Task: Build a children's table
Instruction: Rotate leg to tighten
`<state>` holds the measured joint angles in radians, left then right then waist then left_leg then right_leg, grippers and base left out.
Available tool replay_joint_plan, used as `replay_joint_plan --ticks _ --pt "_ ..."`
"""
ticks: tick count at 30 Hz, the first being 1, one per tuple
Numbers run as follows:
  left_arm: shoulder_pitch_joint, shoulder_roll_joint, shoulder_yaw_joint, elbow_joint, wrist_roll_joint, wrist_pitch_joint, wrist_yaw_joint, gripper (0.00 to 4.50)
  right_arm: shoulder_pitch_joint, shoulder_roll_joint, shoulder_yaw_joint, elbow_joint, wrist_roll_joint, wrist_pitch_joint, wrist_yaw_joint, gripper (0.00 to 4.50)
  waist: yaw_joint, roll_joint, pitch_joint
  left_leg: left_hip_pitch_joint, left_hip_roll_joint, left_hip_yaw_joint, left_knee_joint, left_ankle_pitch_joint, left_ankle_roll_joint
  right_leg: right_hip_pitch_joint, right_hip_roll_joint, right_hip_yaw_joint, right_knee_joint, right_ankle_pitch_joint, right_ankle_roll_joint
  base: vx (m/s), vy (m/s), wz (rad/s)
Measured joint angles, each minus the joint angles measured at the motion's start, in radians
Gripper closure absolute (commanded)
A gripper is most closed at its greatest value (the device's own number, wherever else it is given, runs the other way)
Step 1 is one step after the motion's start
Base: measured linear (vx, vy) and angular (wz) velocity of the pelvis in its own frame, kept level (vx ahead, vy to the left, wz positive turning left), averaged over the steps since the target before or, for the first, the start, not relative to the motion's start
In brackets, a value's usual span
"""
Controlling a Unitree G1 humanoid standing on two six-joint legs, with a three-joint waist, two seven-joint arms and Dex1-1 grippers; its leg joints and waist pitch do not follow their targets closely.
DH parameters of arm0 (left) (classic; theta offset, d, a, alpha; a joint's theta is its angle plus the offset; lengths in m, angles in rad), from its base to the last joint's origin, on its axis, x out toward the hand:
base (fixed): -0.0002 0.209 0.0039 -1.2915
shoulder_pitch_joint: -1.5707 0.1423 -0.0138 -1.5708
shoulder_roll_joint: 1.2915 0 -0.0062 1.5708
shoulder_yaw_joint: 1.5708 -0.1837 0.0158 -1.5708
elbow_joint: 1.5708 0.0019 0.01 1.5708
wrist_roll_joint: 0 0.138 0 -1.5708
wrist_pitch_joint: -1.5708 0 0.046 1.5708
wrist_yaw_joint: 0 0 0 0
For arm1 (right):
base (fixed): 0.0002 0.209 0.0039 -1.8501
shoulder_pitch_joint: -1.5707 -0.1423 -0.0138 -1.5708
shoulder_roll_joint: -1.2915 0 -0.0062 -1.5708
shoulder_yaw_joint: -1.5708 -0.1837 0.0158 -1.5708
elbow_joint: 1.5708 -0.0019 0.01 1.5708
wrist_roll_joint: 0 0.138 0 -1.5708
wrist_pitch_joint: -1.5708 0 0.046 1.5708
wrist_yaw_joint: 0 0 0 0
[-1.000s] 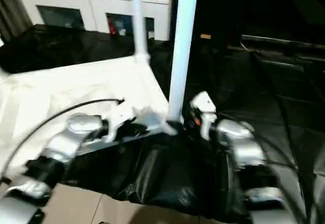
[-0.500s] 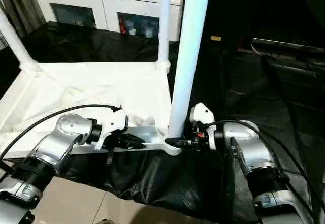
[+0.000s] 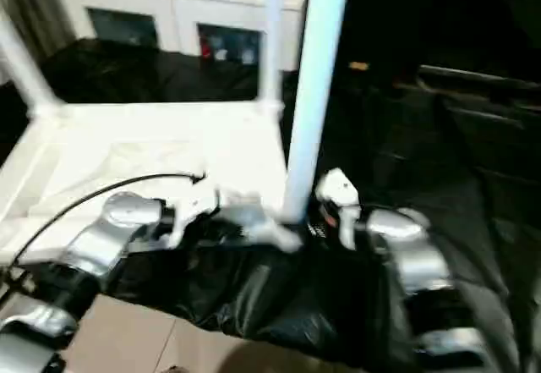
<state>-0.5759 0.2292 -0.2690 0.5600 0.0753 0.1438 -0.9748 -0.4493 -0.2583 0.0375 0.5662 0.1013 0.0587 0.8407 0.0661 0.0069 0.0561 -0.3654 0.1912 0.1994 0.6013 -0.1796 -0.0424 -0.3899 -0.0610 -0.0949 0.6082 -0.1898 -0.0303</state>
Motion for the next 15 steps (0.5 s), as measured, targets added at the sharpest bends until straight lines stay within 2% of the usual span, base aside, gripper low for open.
replay_joint_plan --ticks 1,4,9,11,14,15 --pt "-0.015 -0.021 0.005 0.021 0.006 0.014 0.046 4.50 -0.020 0.036 -0.014 0.029 -0.012 0.000 -0.089 2.54 -0.010 0.000 0.000 0.001 0.000 0.000 0.000 0.000 0.000 0.001 0.000 0.000 0.000 0.000 0.000 0.000 0.000 0.00" --pt "-0.040 -0.068 0.022 0.059 0.021 0.038 0.146 4.50 -0.064 0.124 -0.047 0.085 -0.038 0.005 -0.301 2.55 -0.025 0.000 0.000 0.001 0.000 -0.001 0.000 0.000 0.000 0.001 0.000 0.000 -0.002 0.000 0.000 0.000 0.000 0.00" --pt "-0.074 -0.111 0.023 0.099 0.051 0.043 0.230 4.50 -0.108 0.178 -0.062 0.127 -0.076 0.000 -0.481 2.55 -0.028 0.000 0.000 -0.001 -0.001 -0.002 -0.003 -0.001 0.000 -0.001 0.000 0.000 -0.002 0.000 0.000 0.000 0.000 0.00" --pt "-0.075 -0.112 0.016 0.105 0.061 0.023 0.230 4.50 -0.108 0.179 -0.065 0.132 -0.074 -0.013 -0.483 1.99 -0.026 0.000 0.000 -0.001 -0.002 -0.001 -0.005 -0.001 0.000 -0.001 0.000 0.000 -0.002 0.000 -0.001 0.000 0.000 0.00" --pt "-0.075 -0.111 0.014 0.114 0.075 -0.003 0.230 4.50 -0.106 0.186 -0.073 0.135 -0.066 -0.025 -0.476 1.82 -0.024 0.001 0.000 -0.001 -0.001 -0.002 -0.006 -0.001 0.000 -0.001 0.000 0.000 -0.002 0.002 -0.003 0.000 0.000 0.00" --pt "-0.075 -0.110 0.014 0.114 0.075 -0.005 0.230 4.50 -0.103 0.186 -0.073 0.134 -0.065 -0.027 -0.469 1.56 -0.024 0.001 0.000 -0.001 -0.001 -0.002 -0.006 0.000 0.000 -0.001 0.000 0.000 -0.002 0.002 -0.003 0.000 0.000 0.00"
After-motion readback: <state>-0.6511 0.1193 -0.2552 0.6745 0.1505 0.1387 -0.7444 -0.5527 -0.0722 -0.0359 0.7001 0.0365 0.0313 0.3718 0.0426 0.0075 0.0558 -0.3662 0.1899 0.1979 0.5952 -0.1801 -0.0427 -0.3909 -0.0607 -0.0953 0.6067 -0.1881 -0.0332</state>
